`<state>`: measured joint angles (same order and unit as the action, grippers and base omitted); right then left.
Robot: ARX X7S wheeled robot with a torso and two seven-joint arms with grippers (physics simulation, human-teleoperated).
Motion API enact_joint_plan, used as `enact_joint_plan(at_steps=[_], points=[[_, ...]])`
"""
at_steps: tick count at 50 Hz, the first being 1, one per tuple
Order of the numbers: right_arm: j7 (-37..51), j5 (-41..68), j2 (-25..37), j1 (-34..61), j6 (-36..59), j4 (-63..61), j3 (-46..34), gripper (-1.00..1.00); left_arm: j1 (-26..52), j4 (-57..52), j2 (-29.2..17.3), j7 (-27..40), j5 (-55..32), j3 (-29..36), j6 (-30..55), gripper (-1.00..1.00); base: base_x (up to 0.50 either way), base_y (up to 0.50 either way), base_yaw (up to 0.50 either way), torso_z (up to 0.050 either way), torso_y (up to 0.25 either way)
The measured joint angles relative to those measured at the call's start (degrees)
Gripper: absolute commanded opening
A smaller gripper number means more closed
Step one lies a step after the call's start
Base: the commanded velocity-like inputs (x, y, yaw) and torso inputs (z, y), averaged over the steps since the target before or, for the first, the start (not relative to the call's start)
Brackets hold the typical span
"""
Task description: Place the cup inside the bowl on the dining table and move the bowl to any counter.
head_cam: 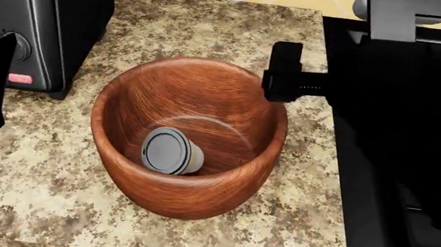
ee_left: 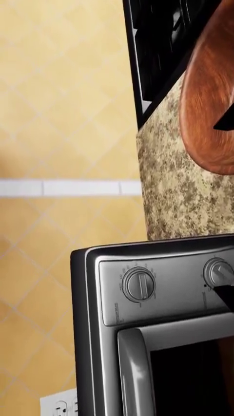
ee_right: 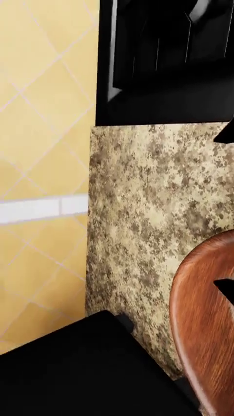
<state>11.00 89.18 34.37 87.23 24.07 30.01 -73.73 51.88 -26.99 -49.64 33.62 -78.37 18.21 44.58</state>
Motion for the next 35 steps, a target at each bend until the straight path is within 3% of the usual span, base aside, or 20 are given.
enact_joint_plan(at_steps=[9,21,35], points=[[12.29,-4.59,10.36,-4.6,-12.24,-20.43,3.91,1.0,4.49,0.62,0.85,2.21,2.56,2.28,2.81,1.0,0.0,0.0,0.0,0.0,0.0],[19.86,-11.42,16.49,-9.27,-25.68,-33.77,8.03,1.0,6.48,-2.06,1.09,4.11,9.38,4.09,2.01,1.0,0.0,0.0,0.0,0.0,0.0],[21.31,-13.33,18.32,-5.79,-26.68,-38.82,10.31,1.0,6.37,-3.54,0.31,6.96,8.7,1.81,0.34,1.0,0.0,0.0,0.0,0.0,0.0]])
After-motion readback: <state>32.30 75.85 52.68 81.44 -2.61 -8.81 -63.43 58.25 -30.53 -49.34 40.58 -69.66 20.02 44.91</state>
